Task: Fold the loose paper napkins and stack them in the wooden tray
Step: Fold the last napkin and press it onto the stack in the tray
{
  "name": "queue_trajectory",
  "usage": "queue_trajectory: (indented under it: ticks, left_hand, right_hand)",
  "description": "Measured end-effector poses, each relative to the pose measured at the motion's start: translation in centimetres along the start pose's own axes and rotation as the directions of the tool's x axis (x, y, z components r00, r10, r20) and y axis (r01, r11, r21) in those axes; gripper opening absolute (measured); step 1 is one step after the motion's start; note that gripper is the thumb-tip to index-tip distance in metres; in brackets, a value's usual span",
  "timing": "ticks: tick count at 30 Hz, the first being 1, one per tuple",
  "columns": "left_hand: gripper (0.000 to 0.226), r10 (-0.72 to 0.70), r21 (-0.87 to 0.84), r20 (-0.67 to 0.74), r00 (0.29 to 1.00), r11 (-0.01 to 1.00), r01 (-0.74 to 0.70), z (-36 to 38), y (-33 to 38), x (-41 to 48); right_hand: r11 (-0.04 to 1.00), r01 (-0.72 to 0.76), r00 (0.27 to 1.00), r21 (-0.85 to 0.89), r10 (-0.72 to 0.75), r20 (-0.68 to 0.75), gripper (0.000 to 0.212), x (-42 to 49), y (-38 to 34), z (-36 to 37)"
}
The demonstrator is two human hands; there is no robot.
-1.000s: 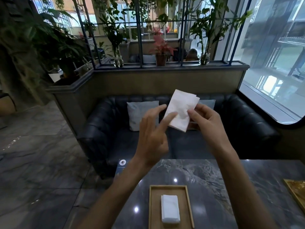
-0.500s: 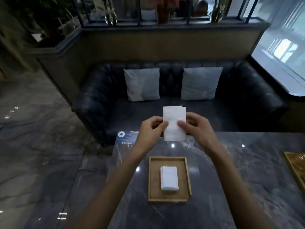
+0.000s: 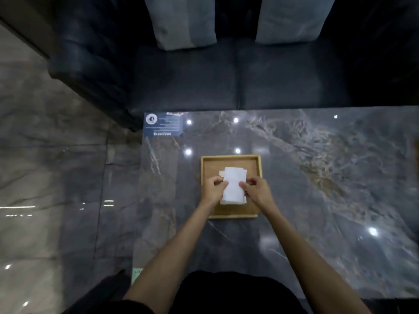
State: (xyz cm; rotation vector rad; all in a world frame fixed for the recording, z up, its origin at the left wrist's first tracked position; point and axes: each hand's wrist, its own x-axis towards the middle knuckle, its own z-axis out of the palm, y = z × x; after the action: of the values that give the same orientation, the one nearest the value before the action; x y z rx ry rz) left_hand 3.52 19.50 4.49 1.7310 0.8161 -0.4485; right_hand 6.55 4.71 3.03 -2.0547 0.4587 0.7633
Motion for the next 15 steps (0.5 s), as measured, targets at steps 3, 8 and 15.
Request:
queue_trajectory:
  ticks: [3, 8, 15]
  left_hand:
    - [0.004, -0.062, 0.063, 0.003, 0.998, 0.996, 0.062, 1.7, -1.6, 1.9]
    - [0.014, -0.151, 0.126, -0.049, 0.987, 0.980, 0.157, 2.7, -3.5, 3.8]
    - [0.038, -0.081, 0.151, -0.056, 0.995, 0.985, 0.089, 2.5, -4.7, 3.9]
  right_hand:
    - [1.000, -0.022, 0.999, -0.006, 0.022, -0.041, 0.023, 1.2, 1.7, 1.1]
    - [0.999, 0.029, 0.999, -0.032, -0.030, -0.040, 0.027, 2.6, 3.4, 3.0]
    - [0.994, 0.107, 0.990, -0.024, -0.108, -0.090, 0.038, 2.6, 4.5, 3.3]
